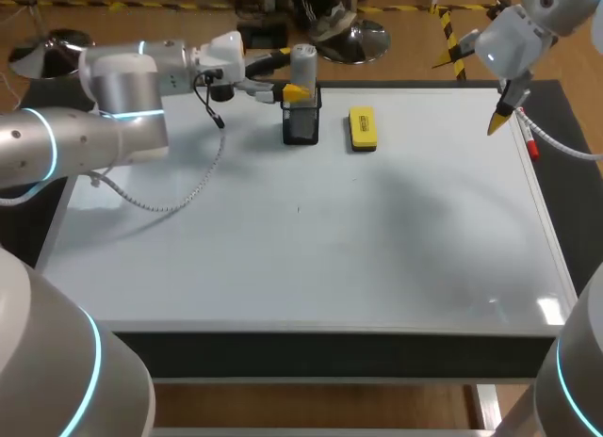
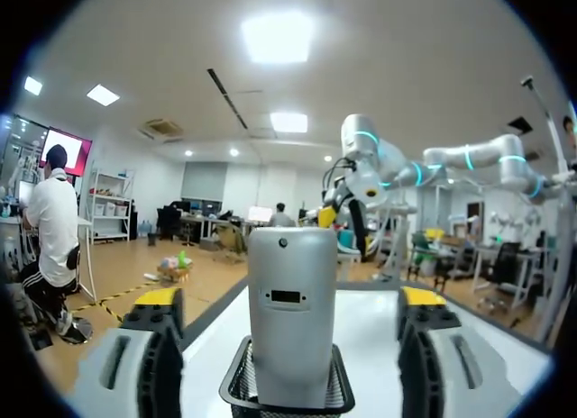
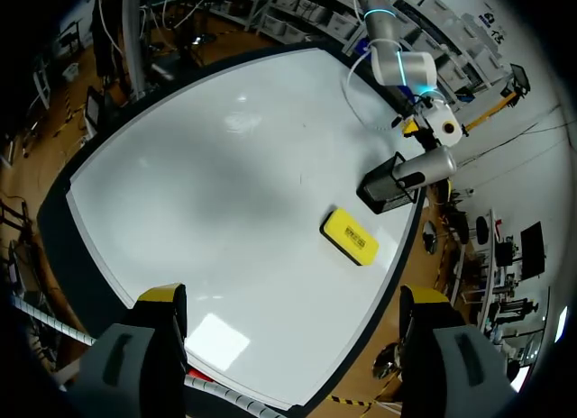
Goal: Pick up the inspection probe, press it on each red-marked spot on the whiteboard one by one, put down the probe, pick up the eraser, and wipe off all the red marks.
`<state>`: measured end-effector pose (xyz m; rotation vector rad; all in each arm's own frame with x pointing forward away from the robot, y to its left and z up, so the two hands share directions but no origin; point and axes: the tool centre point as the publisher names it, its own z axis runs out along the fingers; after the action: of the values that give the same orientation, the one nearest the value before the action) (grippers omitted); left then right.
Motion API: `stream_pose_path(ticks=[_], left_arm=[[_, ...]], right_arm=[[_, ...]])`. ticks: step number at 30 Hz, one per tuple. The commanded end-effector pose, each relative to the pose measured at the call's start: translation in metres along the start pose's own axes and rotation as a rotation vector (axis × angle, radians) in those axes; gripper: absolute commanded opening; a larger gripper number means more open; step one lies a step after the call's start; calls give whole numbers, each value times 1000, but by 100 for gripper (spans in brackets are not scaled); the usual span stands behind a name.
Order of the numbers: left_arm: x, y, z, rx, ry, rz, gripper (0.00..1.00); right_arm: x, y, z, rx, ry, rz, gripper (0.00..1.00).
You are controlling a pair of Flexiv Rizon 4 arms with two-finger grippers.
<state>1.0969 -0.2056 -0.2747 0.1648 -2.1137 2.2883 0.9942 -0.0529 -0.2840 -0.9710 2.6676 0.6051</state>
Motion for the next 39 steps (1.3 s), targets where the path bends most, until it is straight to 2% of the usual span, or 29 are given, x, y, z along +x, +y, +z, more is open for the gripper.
stream_pose_path(ticks=[1, 4, 14, 29, 39], left_arm=[[6, -9, -7, -17, -5, 20, 100], [9, -15, -12, -44, -10, 46, 100], [18, -25, -33, -218, -66, 143, 100], [32, -42, -60, -385, -168, 242, 100], [36, -45, -64, -401, -181, 255, 100]], right_arm=[[0, 0, -1, 3, 4, -2, 100], [0, 0, -1, 3, 4, -2, 100], [0, 0, -1, 3, 4, -2, 100], [0, 0, -1, 3, 4, -2, 100], [0, 0, -1, 3, 4, -2, 100]])
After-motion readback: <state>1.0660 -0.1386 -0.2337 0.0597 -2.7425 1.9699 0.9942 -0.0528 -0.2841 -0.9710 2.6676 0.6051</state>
